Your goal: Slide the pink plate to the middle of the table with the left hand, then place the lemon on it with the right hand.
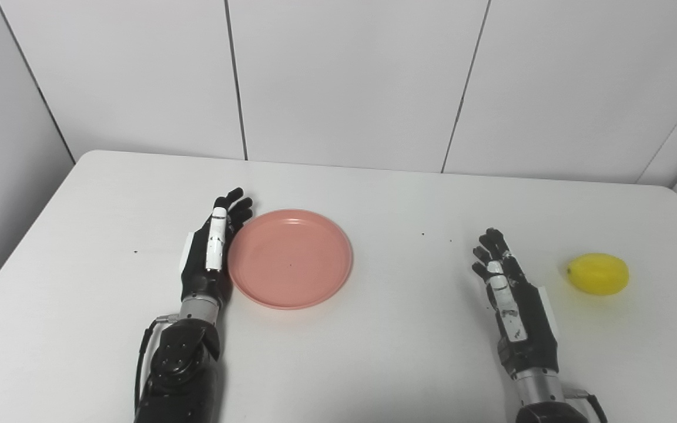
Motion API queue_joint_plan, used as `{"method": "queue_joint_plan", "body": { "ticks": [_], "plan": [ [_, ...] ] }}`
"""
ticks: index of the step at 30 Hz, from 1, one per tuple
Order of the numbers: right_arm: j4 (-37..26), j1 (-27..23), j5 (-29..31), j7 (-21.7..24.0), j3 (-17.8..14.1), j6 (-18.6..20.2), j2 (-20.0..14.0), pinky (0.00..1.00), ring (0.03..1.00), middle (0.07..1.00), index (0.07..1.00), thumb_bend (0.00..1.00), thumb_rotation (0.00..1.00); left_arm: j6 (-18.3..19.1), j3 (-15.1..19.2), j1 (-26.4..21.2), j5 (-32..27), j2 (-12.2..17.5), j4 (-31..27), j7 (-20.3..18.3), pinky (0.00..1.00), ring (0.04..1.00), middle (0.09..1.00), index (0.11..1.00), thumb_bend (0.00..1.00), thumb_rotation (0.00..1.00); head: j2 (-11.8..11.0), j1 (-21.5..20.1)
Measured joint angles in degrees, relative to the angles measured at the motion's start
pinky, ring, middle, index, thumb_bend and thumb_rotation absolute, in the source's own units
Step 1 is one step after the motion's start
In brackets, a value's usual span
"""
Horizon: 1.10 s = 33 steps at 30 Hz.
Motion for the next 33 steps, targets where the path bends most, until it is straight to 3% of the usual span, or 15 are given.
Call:
{"method": "queue_joint_plan", "body": {
  "ticks": [3,7,10,13,23,33],
  "plan": [
    [0.0,0.0,0.1,0.0,-0.1,0.0,0.0,0.92,0.919,0.926,0.915,0.53,0.79,1.3,-0.1,0.9,-0.1,-1.3,-1.7,0.1,0.87,0.853,0.834,0.820,0.49,1.00,0.1,0.0],
    [0.0,0.0,0.2,0.0,-0.1,0.0,0.2,0.92,0.921,0.924,0.912,0.54,0.78,2.5,-0.7,1.5,0.0,-3.1,-3.6,0.4,0.88,0.859,0.848,0.836,0.49,1.00,0.1,-0.1],
    [0.0,0.0,0.1,0.0,-0.1,0.0,0.2,0.93,0.925,0.927,0.913,0.53,0.82,2.9,-1.8,1.5,0.4,-3.2,-3.7,0.3,0.90,0.871,0.858,0.846,0.49,1.00,0.1,-0.3],
    [0.0,0.0,-0.1,0.0,-0.1,0.0,0.2,0.93,0.922,0.925,0.909,0.52,0.79,3.1,-2.4,1.5,0.5,-3.4,-3.6,0.3,0.91,0.875,0.859,0.845,0.47,1.00,0.1,-0.4],
    [0.0,0.0,-0.6,-0.1,0.0,0.0,0.5,0.92,0.918,0.927,0.917,0.50,0.82,1.0,-5.9,1.6,2.8,-3.8,-1.3,-0.6,0.91,0.881,0.865,0.855,0.47,1.00,0.4,-1.8],
    [-0.2,0.0,-0.8,-0.2,0.0,0.1,0.8,0.92,0.917,0.920,0.908,0.52,0.78,-0.2,-7.8,1.6,3.8,-3.9,-0.3,-1.3,0.92,0.896,0.877,0.863,0.49,1.00,0.6,-4.3]
  ]
}}
